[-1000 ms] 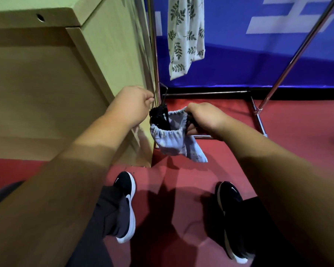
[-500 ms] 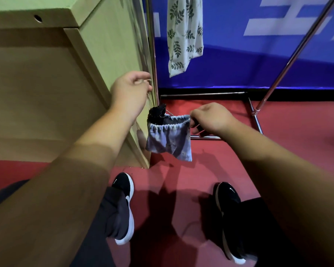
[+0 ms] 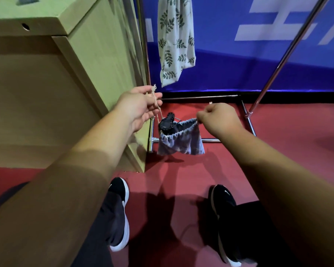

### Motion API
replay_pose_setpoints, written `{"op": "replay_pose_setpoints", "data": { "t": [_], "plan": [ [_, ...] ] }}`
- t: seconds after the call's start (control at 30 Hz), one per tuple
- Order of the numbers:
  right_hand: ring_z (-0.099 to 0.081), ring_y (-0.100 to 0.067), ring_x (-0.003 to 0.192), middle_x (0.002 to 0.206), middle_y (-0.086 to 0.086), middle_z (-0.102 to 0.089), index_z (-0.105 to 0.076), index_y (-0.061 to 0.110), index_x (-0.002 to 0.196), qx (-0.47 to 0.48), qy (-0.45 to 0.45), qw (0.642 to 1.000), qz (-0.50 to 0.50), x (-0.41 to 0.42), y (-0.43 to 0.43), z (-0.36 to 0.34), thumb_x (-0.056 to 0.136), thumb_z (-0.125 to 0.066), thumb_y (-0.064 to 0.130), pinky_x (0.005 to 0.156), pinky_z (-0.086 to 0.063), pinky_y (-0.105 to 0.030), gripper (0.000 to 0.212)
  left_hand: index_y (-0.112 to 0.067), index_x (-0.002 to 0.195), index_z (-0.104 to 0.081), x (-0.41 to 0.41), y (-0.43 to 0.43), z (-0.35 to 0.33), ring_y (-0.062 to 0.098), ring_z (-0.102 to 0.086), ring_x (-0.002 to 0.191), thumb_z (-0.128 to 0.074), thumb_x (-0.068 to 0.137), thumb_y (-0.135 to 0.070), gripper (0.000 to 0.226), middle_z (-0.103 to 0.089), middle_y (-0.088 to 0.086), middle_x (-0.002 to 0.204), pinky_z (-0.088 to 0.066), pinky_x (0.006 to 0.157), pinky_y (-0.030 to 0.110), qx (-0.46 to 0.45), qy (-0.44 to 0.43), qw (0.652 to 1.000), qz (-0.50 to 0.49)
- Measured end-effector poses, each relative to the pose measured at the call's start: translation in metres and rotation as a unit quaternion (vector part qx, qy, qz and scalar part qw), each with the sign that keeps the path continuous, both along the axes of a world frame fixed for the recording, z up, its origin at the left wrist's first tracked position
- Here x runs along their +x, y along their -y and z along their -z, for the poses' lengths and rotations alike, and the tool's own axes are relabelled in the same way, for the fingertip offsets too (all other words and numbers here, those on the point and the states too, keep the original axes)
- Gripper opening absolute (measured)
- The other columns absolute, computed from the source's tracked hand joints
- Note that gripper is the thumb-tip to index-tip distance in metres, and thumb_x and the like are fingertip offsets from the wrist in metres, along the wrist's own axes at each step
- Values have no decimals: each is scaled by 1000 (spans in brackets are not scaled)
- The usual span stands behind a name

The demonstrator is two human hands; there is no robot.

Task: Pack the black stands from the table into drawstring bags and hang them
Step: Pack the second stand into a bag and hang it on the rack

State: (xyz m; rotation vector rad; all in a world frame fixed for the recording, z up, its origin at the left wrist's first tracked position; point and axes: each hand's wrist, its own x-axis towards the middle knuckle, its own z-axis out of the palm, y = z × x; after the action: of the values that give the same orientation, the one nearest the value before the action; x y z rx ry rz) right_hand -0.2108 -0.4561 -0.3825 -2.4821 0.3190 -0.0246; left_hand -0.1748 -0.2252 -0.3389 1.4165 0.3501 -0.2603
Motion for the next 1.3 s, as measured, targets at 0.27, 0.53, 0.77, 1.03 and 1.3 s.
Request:
{"op": "replay_pose_setpoints", "data": {
  "t": [0.27, 0.53, 0.77, 1.03, 1.3],
  "plan": [
    [-54, -17, 63, 64, -9, -61, -73, 5, 79, 94, -5, 996, 1, -7, 6, -9, 89, -65, 29, 58, -39, -26, 27, -16, 79, -62, 3, 16, 16, 13, -51, 59, -70, 100, -44, 36, -53, -1, 69, -61, 70, 31, 184, 41, 982, 18],
    [-65, -17, 62, 67, -4, -72, -72, 10, 69, 76, 29, 993, -87, -10, 8, -7, 82, -66, 34, 65, -55, -33, 28, -19, 78, -65, -2, 22, 8, 18, -62, 68, -68, 93, -32, 20, -63, -3, 65, -52, 72, 32, 189, 51, 980, 19],
    [-68, -22, 64, 65, -3, -71, -77, 19, 73, 28, 66, 990, -125, -12, 6, -8, 93, -73, 50, 68, -59, -41, 38, -14, 80, -71, -6, 17, -3, 22, -58, 55, -66, 90, -20, 13, -70, 1, 73, -60, 70, 38, 129, 18, 990, 59],
    [-66, -14, 81, 88, -4, -81, -82, 13, 86, 334, -29, 934, -126, -14, -8, -23, 96, -76, 29, 84, -56, -44, 20, -3, 111, -79, -2, 7, -6, 18, -75, 70, -45, 96, 3, 38, -72, 16, 109, -65, 70, 35, -1, -26, 995, 95],
    [-72, -21, 69, 92, -11, -76, -79, 7, 108, 499, -80, 856, -113, -16, -19, -25, 96, -67, 0, 75, -64, -37, 18, -3, 103, -69, -8, 6, -7, 16, -75, 75, -75, 96, -13, 13, -73, 7, 80, -66, 70, 33, -48, 0, 991, 124]
  ]
}}
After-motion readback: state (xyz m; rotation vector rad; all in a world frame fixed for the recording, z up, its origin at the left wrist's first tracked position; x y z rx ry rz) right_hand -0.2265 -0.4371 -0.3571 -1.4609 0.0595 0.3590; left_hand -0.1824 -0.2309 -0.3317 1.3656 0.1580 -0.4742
